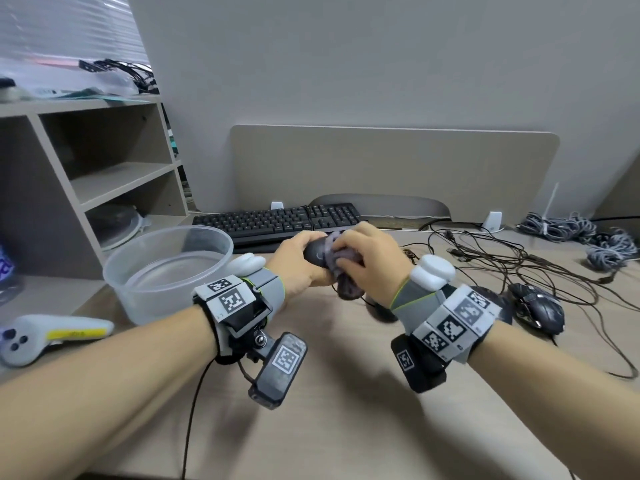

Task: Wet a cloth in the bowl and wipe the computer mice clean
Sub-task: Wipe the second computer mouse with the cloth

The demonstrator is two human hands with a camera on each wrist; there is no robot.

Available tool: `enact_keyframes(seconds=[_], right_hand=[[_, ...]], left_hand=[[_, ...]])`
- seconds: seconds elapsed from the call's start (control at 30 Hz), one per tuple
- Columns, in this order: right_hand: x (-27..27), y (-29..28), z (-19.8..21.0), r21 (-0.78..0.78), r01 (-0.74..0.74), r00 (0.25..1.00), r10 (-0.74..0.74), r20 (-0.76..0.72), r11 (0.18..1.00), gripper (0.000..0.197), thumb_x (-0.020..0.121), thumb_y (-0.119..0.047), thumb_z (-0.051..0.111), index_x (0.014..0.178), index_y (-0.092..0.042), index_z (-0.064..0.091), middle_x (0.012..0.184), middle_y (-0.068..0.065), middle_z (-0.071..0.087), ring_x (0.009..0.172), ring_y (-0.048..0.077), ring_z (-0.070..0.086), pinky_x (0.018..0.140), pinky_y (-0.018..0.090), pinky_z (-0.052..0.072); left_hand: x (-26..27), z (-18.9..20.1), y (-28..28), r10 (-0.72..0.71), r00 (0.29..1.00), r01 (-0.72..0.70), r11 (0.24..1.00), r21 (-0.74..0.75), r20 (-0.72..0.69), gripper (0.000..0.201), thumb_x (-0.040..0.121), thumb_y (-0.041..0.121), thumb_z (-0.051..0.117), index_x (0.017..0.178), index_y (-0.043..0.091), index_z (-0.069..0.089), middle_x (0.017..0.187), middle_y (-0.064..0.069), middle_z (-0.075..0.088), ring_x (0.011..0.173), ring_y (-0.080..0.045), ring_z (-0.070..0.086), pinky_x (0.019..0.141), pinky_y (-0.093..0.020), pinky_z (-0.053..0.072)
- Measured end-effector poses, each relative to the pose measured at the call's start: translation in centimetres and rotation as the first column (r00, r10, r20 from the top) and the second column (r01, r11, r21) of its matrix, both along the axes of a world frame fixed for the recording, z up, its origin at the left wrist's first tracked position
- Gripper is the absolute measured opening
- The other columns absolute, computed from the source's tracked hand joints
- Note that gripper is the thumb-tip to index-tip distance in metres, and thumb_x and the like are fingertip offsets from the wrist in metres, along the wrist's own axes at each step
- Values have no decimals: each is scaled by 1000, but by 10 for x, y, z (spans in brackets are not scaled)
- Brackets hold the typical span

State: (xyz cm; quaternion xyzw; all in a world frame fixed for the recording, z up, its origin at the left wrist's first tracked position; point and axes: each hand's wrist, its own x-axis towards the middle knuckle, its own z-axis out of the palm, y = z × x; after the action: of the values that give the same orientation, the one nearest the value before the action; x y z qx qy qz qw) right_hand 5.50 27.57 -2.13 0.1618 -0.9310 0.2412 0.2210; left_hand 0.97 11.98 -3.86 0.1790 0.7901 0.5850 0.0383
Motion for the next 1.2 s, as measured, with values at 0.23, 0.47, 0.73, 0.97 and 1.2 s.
enact_keyframes(seconds=[0.23,0.47,0.73,0.97,1.2], right_hand=[[-5,-4,4,25,27,1000,-27,-16,999,14,79,-12,59,93,-12,63,96,11,52,87,31,55,73,37,45],[-6,-4,10,-4,47,999,-47,-21,999,15,80,-10,55,93,-13,62,96,10,51,90,31,54,77,38,46],[-3,-8,13,7,36,998,-35,-53,999,15,80,-14,55,92,-12,64,98,12,54,89,33,56,76,39,47],[-2,-3,15,-25,53,998,-54,-40,998,19,81,-15,54,96,-13,67,97,13,60,91,33,58,79,38,46],[5,-4,7,-73,-2,997,-4,-77,997,21,76,-6,57,94,-12,67,97,10,59,89,30,58,76,34,45]], left_hand=[[5,2,-2,-13,1000,12,999,-48,-12,53,62,-1,83,108,21,67,96,-6,73,84,-15,65,76,-23,54],[9,1,1,-30,999,29,998,-62,-17,55,58,2,82,107,19,67,99,-9,73,89,-21,67,85,-35,55],[16,5,3,-44,996,35,992,-124,-73,49,62,0,82,105,17,64,90,-3,69,80,-14,61,73,-25,51],[17,8,1,-17,996,6,993,-121,-91,63,59,8,82,117,23,63,103,-6,70,96,-25,65,87,-37,54],[20,6,5,-21,989,-1,989,150,144,59,79,-9,72,129,9,48,113,-16,63,90,-22,66,78,-37,61]])
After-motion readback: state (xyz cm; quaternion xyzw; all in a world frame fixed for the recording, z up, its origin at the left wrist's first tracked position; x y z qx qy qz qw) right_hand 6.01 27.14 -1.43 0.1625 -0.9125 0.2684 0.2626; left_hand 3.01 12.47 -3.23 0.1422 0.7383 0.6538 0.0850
